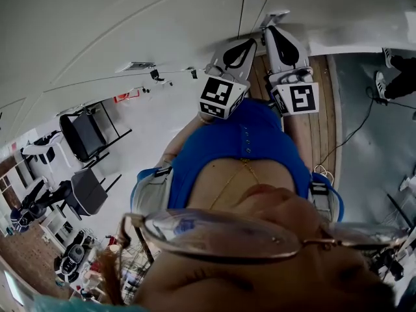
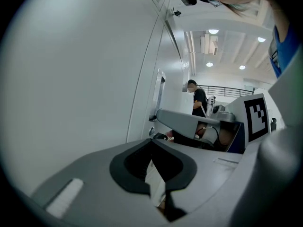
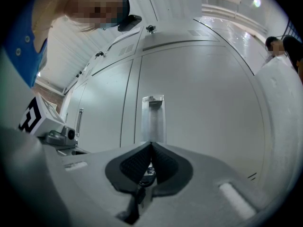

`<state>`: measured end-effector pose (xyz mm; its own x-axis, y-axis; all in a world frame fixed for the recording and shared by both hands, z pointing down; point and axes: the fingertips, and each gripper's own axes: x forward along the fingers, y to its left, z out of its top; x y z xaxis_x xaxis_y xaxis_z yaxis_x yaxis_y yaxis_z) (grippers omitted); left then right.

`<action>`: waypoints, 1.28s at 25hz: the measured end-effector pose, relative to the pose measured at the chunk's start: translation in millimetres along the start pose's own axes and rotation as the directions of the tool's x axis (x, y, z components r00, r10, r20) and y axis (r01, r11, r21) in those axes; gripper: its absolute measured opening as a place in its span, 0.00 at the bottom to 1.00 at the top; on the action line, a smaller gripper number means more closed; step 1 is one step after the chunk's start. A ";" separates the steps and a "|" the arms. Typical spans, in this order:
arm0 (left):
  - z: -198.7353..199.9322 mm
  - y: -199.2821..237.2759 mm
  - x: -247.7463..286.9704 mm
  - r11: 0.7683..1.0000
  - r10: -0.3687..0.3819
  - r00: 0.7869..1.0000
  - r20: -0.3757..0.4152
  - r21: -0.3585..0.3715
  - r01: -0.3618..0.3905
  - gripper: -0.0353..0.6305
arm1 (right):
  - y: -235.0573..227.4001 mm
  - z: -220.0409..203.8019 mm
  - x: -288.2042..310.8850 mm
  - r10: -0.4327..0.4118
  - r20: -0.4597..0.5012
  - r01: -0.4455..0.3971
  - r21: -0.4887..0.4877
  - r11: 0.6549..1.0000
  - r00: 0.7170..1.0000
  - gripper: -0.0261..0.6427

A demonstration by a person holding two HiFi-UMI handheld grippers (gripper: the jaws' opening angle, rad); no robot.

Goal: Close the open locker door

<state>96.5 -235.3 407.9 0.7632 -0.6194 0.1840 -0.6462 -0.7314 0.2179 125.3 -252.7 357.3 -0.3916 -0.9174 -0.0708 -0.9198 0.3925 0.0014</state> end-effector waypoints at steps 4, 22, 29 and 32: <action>2.7 -0.3 -1.1 1.000 0.000 1.000 0.014 0.002 0.000 0.05 | 1.0 -1.4 0.6 0.001 -0.001 -0.001 -0.003 1.000 1.000 0.04; 1.2 0.3 -6.8 1.000 0.010 1.000 0.023 0.000 -0.010 0.05 | 3.6 -4.0 3.0 0.014 -0.014 -0.014 0.018 1.000 1.000 0.04; 7.0 -6.2 -4.6 1.000 -0.004 0.999 0.032 0.009 0.004 0.05 | 1.6 -7.0 1.0 0.000 -0.048 0.000 0.001 1.000 0.999 0.04; 8.3 -8.2 -4.3 1.000 -0.011 0.999 0.036 0.013 0.010 0.05 | 0.8 -10.6 -0.8 -0.007 -0.065 0.007 -0.002 1.000 0.998 0.04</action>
<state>98.6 -229.0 397.4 0.7696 -0.6214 0.1471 -0.6382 -0.7413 0.2078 124.6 -252.4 367.9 -0.3864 -0.9223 -0.0062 -0.9223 0.3864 0.0028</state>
